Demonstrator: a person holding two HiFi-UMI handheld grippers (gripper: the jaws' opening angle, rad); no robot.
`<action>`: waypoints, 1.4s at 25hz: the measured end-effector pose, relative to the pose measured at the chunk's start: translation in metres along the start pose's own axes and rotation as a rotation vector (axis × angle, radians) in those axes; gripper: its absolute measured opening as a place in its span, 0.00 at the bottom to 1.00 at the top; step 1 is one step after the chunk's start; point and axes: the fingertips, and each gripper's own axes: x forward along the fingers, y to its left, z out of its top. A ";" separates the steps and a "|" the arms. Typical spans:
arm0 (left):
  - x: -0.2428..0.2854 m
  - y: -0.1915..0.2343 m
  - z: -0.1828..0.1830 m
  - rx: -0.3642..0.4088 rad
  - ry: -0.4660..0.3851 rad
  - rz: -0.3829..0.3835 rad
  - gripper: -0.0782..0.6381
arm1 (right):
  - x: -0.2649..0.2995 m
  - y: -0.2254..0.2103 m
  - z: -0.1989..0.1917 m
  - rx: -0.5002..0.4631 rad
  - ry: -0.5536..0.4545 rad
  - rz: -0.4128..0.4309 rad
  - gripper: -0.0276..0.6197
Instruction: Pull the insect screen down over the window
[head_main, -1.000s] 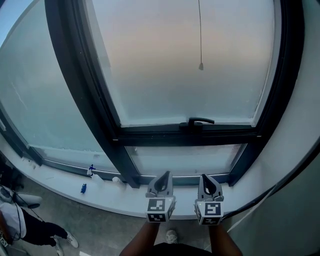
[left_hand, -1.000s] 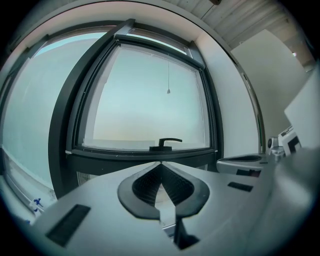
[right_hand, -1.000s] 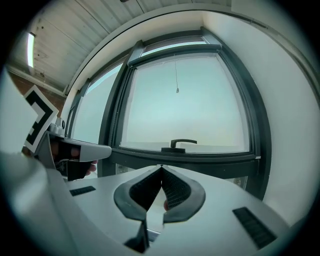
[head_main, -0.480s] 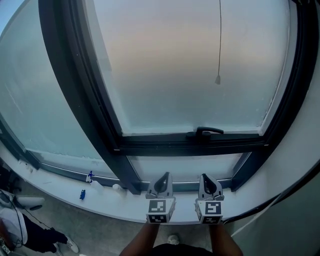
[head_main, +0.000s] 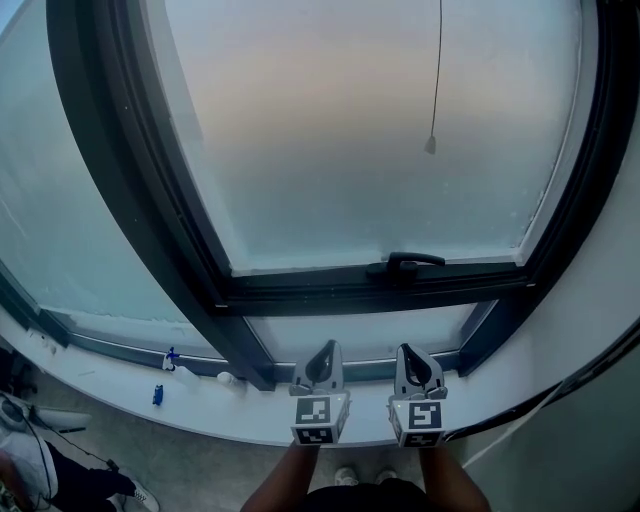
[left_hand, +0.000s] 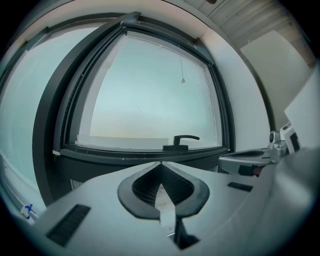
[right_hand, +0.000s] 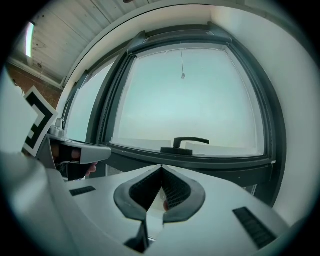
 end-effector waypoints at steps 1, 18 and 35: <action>0.002 0.000 -0.001 0.004 0.001 0.001 0.11 | 0.001 -0.001 0.002 0.004 0.000 -0.002 0.05; 0.048 -0.005 0.042 0.003 -0.044 0.073 0.11 | 0.033 -0.050 0.030 0.017 -0.063 0.023 0.05; 0.081 0.016 0.117 0.093 -0.187 0.095 0.11 | 0.060 -0.077 0.101 -0.016 -0.278 0.017 0.05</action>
